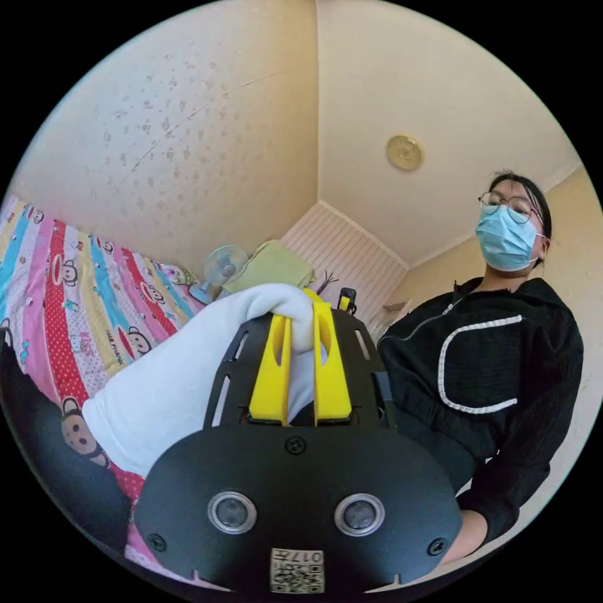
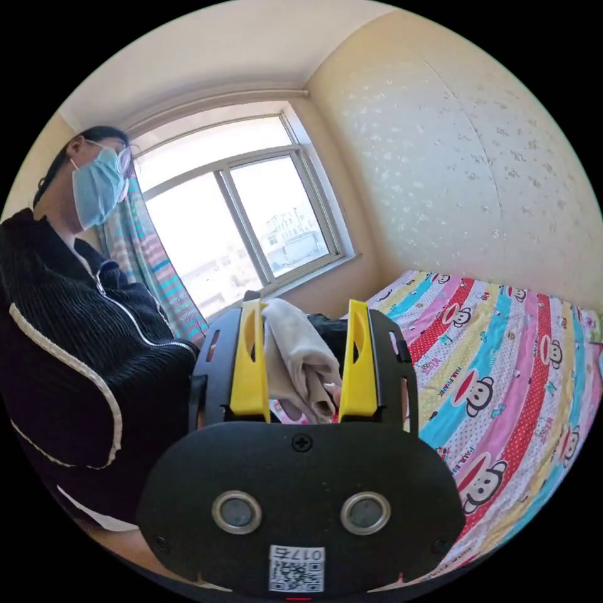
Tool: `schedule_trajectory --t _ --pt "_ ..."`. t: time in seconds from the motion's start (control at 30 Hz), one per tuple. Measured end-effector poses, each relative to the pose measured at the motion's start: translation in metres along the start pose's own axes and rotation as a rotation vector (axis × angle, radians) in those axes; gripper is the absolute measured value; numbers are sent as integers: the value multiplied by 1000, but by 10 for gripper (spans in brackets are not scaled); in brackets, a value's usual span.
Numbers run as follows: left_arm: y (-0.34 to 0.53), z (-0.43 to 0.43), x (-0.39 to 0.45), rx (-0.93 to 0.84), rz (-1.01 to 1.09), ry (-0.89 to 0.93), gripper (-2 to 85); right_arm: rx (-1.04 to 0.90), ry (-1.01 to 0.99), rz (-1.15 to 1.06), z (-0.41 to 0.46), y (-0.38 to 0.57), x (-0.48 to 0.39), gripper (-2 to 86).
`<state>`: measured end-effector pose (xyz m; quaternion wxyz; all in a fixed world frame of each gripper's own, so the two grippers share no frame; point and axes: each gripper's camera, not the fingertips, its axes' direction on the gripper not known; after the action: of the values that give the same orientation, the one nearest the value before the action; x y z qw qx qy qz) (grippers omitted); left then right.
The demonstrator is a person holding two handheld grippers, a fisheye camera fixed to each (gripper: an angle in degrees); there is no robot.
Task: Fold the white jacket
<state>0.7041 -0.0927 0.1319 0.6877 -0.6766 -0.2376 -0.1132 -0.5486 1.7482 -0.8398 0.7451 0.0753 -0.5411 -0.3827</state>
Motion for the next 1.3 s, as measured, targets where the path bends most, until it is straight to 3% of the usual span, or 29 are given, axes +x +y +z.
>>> schedule_trajectory --t 0.13,0.3,0.43,0.67,0.7,0.8,0.9,0.97,1.07,1.2,1.3 --pt "-66 42 73 -31 271 142 62 -182 137 -218 25 17 -37 192" --pt "-114 81 136 -107 506 263 67 183 128 -263 -8 11 -75 79" --pt "-131 87 121 -110 351 228 86 372 183 -157 -52 -9 -78 55" --pt "-71 136 99 -394 211 65 112 460 263 107 -94 -29 -50 49" --pt "-66 134 96 -371 186 68 112 471 246 103 -100 -30 -49 49" --pt "-42 115 88 -70 115 248 123 471 290 42 -99 -40 -70 48" --pt "-29 113 100 148 146 241 192 303 375 -103 -71 -68 -108 48" --pt "-24 120 124 224 265 40 243 174 412 -225 -46 -81 -136 48" --pt "-20 143 151 184 375 -72 259 29 407 -385 -13 -90 -177 48" --pt "-14 174 162 100 395 -32 214 -109 441 -548 27 -90 -217 47" --pt "-9 169 140 99 166 -138 126 -222 576 -600 51 -79 -222 44"
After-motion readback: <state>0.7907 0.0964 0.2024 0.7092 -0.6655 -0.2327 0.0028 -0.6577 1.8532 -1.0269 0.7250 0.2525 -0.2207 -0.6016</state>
